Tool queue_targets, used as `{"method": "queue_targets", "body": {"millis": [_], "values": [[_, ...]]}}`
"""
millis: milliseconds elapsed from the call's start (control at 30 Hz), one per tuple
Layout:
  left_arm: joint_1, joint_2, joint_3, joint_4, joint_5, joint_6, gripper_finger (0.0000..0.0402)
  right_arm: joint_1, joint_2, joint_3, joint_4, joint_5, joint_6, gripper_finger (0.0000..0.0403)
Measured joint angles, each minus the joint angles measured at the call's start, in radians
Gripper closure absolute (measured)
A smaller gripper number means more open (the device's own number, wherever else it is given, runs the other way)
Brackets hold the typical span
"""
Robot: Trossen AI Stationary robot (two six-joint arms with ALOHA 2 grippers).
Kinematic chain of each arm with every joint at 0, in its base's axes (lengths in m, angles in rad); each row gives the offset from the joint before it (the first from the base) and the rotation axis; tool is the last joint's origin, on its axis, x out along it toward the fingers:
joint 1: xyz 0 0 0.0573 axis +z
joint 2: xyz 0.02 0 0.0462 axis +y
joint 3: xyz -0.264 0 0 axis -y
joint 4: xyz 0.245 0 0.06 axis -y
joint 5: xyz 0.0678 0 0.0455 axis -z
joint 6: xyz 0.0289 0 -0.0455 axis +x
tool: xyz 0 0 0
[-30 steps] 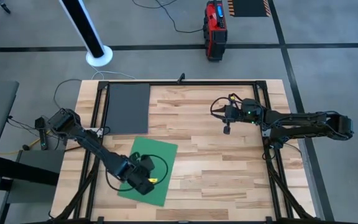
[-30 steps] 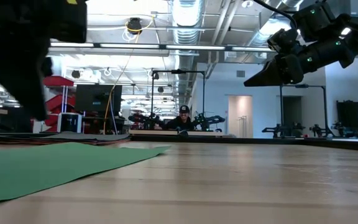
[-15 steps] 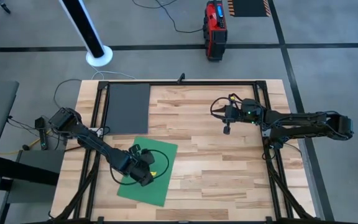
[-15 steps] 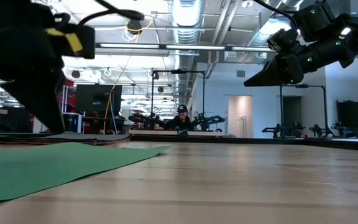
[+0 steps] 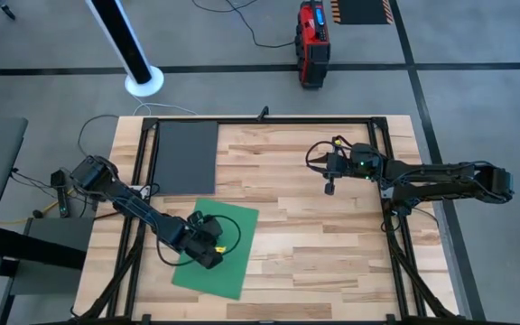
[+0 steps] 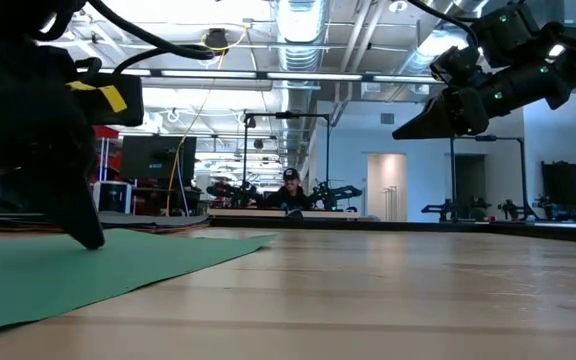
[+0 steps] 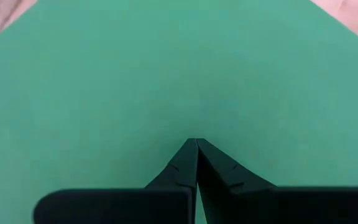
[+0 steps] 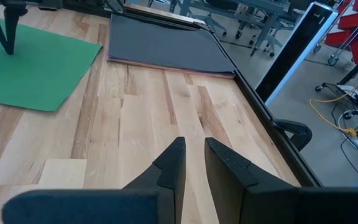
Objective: Organize paper
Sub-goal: Move the green paper to the bottom left of the table
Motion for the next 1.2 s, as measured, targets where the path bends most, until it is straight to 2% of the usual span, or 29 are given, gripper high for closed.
{"method": "queue_targets", "body": {"millis": [200,533,900,1200], "values": [[-0.023,0.001,-0.001,0.004,0.001,-0.049,0.0401,0.000,0.000,0.000,-0.007,0.000,0.003,0.0344],[-0.137,0.000,-0.001,-0.010,0.006,-0.227,0.0401,0.000,0.000,0.000,-0.027,0.000,0.003,0.0344],[-0.215,-0.003,0.039,-0.234,-0.003,-0.365,0.0401,0.000,0.000,0.000,-0.026,0.000,0.002,0.0344],[-0.281,-0.006,0.040,-0.286,0.005,-0.450,0.0401,0.000,0.000,0.000,-0.025,0.000,0.002,0.0344]]}}
